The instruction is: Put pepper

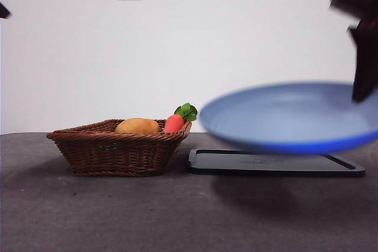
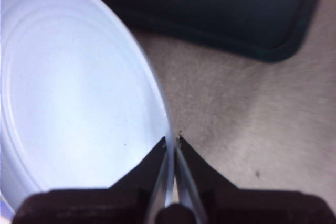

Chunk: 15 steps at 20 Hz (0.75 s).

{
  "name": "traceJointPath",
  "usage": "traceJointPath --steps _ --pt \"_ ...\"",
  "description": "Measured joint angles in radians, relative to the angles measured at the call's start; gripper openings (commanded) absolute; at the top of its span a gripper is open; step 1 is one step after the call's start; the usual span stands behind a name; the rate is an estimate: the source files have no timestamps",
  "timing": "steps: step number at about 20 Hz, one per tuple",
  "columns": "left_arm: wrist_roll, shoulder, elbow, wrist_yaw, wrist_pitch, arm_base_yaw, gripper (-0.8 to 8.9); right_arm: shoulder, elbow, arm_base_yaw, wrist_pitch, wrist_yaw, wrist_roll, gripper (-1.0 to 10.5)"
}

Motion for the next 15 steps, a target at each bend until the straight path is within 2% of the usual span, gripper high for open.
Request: traceJointPath --steps 9,15 --pt "-0.005 0.565 0.356 -0.264 0.024 -0.183 3.5 -0.252 0.002 -0.066 -0.096 0.0 0.009 0.0" --pt "-0.005 0.864 0.444 -0.366 0.037 -0.231 3.5 -0.29 0.003 -0.066 -0.103 -0.001 0.02 0.0"
